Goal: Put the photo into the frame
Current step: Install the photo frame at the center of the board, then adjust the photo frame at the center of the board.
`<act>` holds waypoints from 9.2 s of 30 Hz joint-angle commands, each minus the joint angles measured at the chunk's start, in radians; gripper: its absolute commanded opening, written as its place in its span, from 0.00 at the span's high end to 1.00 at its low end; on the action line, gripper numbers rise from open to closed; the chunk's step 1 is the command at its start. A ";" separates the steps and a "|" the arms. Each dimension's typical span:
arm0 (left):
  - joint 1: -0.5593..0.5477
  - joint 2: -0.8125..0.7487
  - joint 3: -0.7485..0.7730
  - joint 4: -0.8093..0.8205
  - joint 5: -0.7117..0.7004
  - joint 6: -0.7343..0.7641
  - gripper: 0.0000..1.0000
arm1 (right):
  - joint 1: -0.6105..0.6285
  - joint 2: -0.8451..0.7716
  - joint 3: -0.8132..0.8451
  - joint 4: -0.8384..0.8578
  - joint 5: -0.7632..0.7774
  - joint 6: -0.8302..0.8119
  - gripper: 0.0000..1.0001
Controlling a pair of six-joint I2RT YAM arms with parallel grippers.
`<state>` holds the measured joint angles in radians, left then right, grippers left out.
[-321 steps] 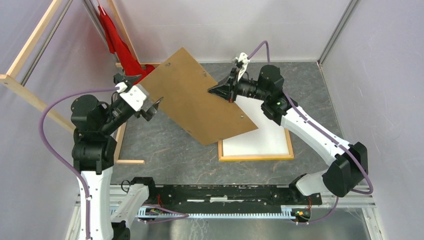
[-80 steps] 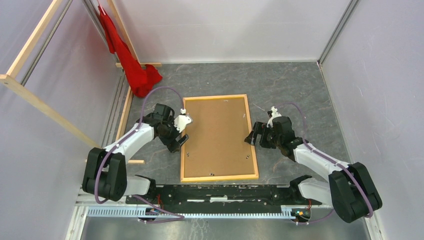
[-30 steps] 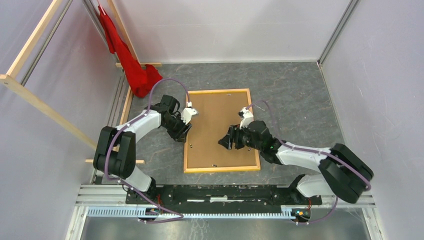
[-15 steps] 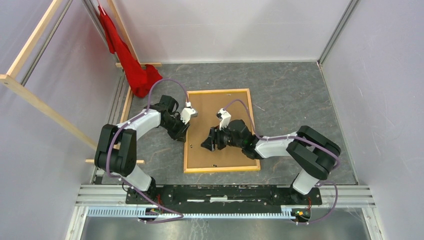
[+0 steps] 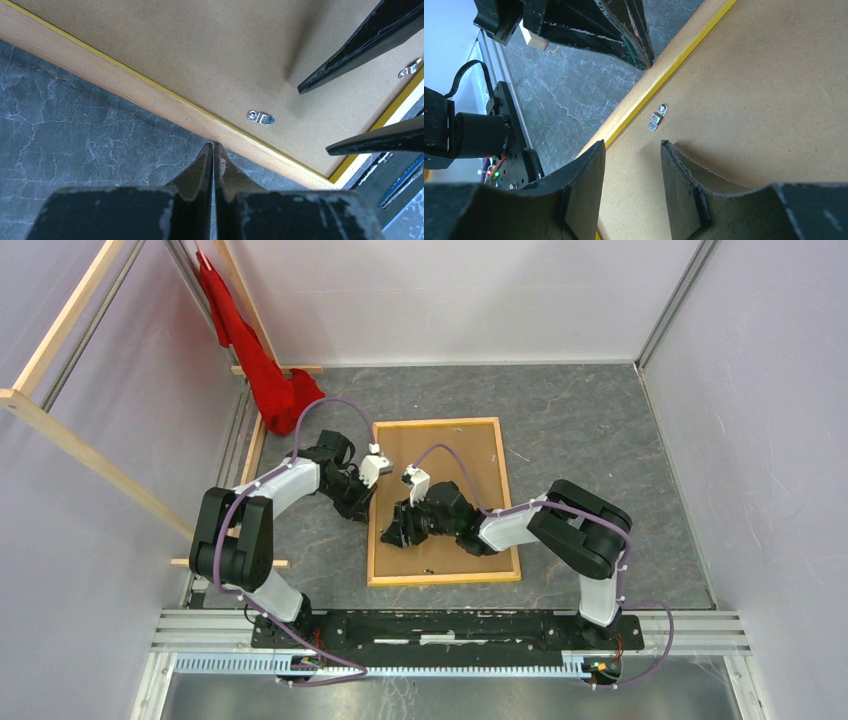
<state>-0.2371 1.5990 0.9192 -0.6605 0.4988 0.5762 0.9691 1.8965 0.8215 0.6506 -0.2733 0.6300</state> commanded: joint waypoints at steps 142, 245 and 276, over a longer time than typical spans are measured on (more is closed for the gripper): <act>0.147 0.334 0.303 0.075 0.236 -0.223 0.89 | -0.263 0.498 0.738 -0.149 -0.059 -0.029 0.50; 0.200 0.267 0.443 0.154 -0.382 -0.068 0.70 | -0.773 -0.784 -0.493 -0.473 0.040 -0.007 0.02; -0.084 0.047 0.091 -0.194 0.032 0.138 0.62 | -0.907 -0.446 -0.178 -0.482 0.044 -0.043 0.02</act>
<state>-0.3069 1.6855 0.9977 -0.7658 0.3584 0.6483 0.0490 1.4685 0.5945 0.1867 -0.1841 0.5770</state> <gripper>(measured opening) 0.366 0.979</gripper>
